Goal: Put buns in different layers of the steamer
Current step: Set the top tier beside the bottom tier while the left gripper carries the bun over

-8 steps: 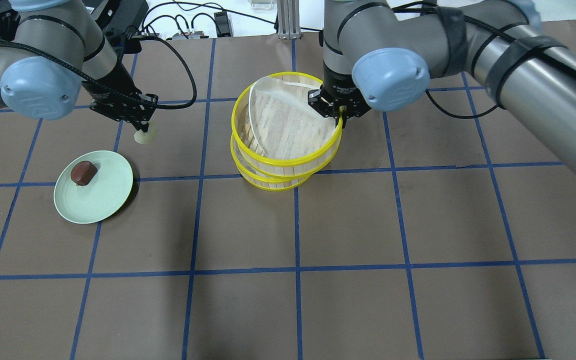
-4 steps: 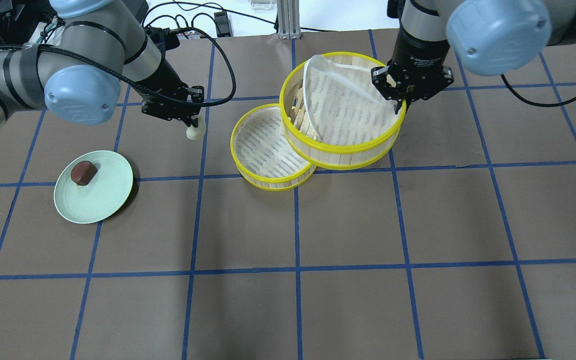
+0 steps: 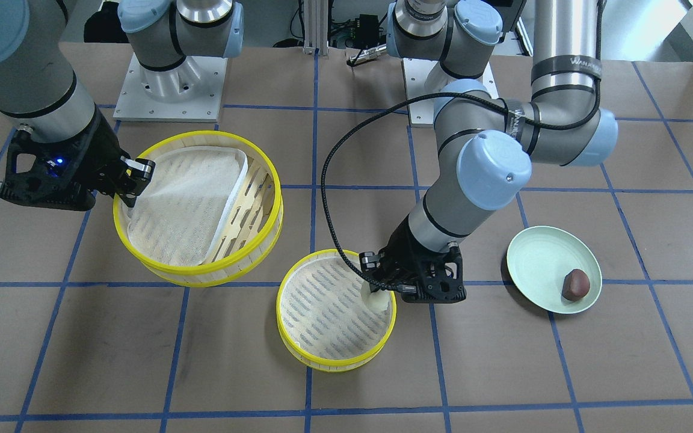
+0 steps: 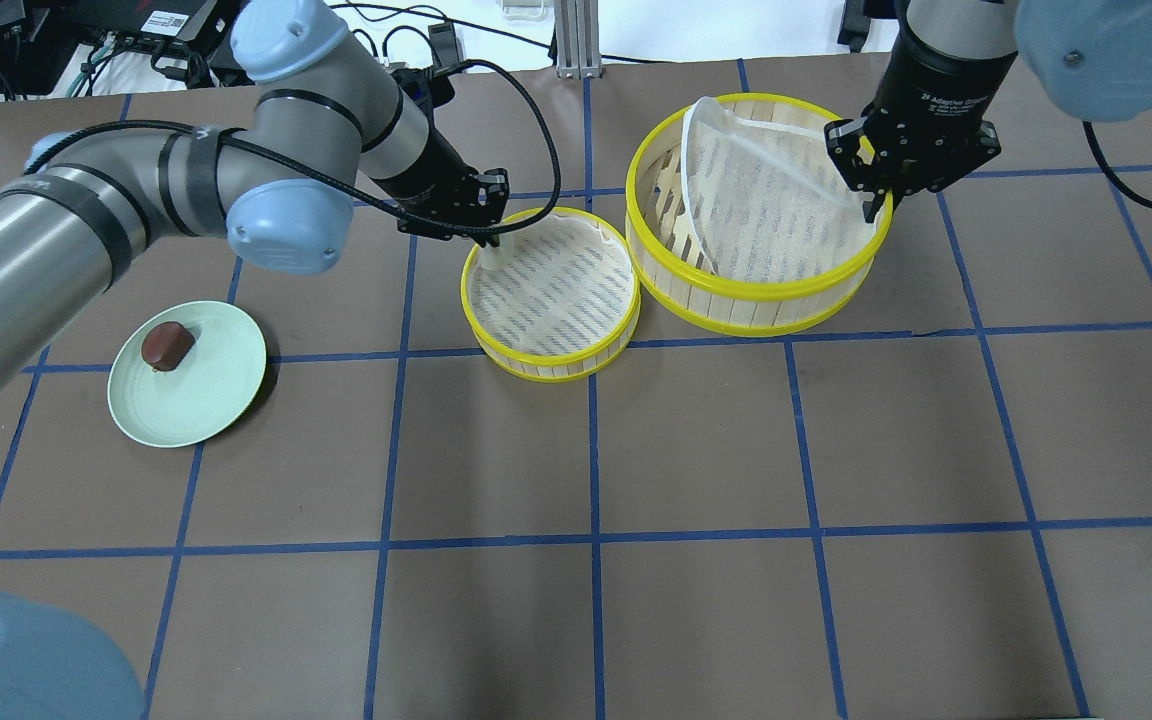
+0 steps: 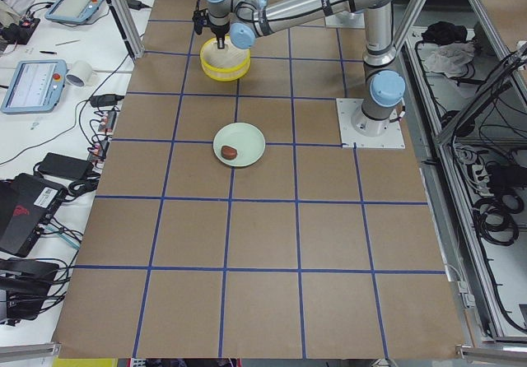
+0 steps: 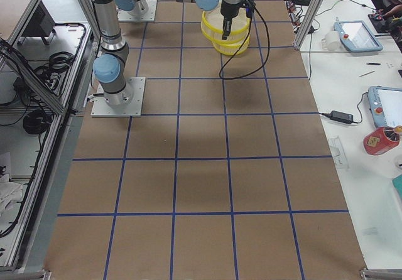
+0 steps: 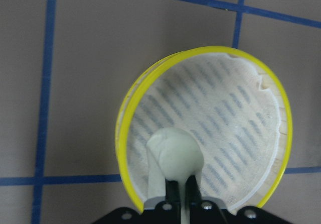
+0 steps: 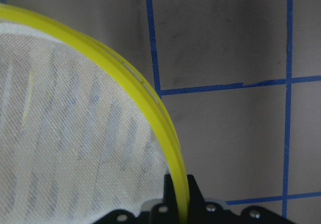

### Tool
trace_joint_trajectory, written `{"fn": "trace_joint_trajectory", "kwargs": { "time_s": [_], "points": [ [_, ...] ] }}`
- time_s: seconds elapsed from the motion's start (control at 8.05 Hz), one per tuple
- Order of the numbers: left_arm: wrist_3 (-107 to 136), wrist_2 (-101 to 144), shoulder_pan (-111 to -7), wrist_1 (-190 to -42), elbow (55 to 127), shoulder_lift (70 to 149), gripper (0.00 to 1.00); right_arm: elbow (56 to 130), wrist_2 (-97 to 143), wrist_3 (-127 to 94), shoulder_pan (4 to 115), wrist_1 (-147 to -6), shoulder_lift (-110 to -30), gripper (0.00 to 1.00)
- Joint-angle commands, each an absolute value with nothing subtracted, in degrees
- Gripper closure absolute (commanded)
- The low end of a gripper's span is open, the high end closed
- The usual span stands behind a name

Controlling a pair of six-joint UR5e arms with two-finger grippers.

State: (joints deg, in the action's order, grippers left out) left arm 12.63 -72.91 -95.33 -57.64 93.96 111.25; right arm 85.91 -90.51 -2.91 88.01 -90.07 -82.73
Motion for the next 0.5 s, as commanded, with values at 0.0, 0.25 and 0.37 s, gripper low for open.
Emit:
{"fn": "trace_joint_trajectory", "kwargs": {
  "time_s": [0.0,0.25,0.37],
  "points": [
    [16.1,-71.5,-98.9,-50.9,93.8,116.4,1.00,86.3,-90.5,-2.5,87.7,-89.8,-83.0,0.89],
    [16.1,-71.5,-99.1,-50.7,94.0,117.2,0.82,86.3,-90.5,-2.5,87.7,-89.8,-83.0,0.89],
    [16.1,-71.5,-99.1,-50.9,94.0,117.2,0.17,86.4,-90.5,-2.5,87.7,-89.8,-83.0,0.89]
  ]
}}
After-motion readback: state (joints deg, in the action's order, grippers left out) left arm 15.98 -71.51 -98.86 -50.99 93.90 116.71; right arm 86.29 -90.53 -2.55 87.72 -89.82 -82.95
